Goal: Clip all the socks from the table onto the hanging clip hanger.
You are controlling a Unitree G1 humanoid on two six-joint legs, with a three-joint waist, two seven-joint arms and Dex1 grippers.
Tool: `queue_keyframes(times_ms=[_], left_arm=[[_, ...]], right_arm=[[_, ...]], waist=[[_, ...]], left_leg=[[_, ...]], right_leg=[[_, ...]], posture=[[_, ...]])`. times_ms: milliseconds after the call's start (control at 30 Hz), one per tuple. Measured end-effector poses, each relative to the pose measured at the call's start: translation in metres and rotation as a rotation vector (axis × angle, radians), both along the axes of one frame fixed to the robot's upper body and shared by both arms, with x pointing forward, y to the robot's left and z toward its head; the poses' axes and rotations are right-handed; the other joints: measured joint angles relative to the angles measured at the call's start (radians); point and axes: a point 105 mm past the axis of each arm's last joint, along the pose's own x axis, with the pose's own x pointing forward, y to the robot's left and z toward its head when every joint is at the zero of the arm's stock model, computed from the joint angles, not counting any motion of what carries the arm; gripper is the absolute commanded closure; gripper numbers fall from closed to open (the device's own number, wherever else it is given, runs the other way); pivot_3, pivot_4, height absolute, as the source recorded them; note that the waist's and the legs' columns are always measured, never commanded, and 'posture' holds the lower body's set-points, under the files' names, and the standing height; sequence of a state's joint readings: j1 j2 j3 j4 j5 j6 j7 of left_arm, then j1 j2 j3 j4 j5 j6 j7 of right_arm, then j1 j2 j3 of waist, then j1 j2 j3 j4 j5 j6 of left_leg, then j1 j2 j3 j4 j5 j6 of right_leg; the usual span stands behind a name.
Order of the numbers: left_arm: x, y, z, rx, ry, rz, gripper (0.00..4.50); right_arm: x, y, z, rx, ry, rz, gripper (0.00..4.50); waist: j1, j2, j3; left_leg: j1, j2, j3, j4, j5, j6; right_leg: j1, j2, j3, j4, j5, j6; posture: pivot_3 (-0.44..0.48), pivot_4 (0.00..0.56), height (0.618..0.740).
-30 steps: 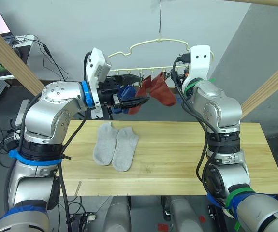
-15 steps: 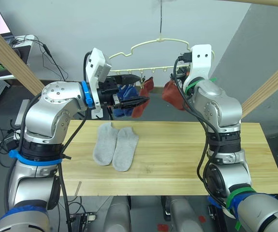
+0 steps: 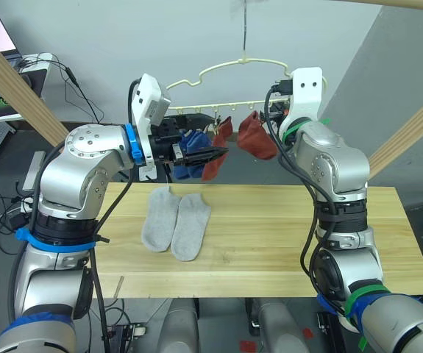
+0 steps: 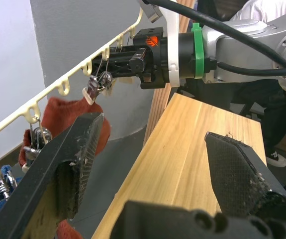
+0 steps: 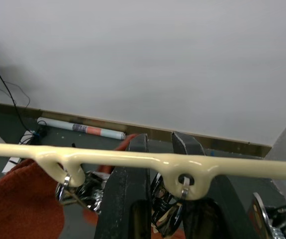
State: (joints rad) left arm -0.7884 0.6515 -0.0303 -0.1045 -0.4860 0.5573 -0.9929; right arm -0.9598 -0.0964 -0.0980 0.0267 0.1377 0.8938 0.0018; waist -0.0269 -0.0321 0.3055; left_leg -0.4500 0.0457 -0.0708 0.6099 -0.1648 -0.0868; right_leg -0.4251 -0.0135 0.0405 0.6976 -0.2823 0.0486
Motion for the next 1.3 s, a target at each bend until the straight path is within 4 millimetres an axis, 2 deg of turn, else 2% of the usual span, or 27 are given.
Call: queue_keyframes(times_ms=[33, 133, 600, 967, 1300], left_arm=[[0.000, 0.000, 0.000, 0.000, 0.000, 0.000, 0.77], [0.000, 0.000, 0.000, 0.000, 0.000, 0.000, 0.77], [0.000, -0.002, -0.001, -0.007, 0.005, -0.007, 0.77], [0.002, -0.001, -0.003, -0.010, 0.015, -0.002, 0.77], [0.002, -0.001, -0.004, -0.010, 0.020, 0.001, 0.77]], right_arm=[[-0.001, 0.000, 0.000, -0.001, 0.001, 0.000, 2.37], [-0.001, -0.001, -0.001, -0.002, 0.006, -0.002, 1.37], [-0.013, -0.008, -0.009, -0.013, 0.051, -0.036, 1.37], [-0.016, -0.009, -0.017, 0.000, 0.096, -0.050, 1.37], [-0.018, -0.004, -0.015, 0.032, 0.101, -0.040, 1.37]], waist=[[0.000, 0.000, 0.000], [0.000, 0.000, 0.000], [-0.002, 0.000, 0.000], [-0.001, 0.000, 0.000], [-0.001, 0.000, 0.000]], left_leg=[[0.000, 0.000, 0.000, 0.000, 0.000, 0.000], [0.000, 0.000, 0.000, 0.000, 0.000, 0.000], [0.000, 0.000, 0.000, 0.000, 0.000, 0.000], [0.000, 0.000, 0.000, 0.000, 0.000, 0.000], [0.000, 0.000, 0.000, 0.000, 0.000, 0.000]], right_leg=[[0.000, 0.000, 0.000, 0.000, 0.000, 0.000], [0.000, 0.000, 0.000, 0.000, 0.000, 0.000], [0.000, 0.000, 0.000, 0.000, 0.000, 0.000], [0.000, 0.000, 0.000, 0.000, 0.000, 0.000], [0.000, 0.000, 0.000, 0.000, 0.000, 0.000]], posture=[[0.102, 0.251, 0.740], [0.097, 0.253, 0.740], [0.082, 0.263, 0.740], [0.080, 0.266, 0.740], [0.098, 0.260, 0.740]])
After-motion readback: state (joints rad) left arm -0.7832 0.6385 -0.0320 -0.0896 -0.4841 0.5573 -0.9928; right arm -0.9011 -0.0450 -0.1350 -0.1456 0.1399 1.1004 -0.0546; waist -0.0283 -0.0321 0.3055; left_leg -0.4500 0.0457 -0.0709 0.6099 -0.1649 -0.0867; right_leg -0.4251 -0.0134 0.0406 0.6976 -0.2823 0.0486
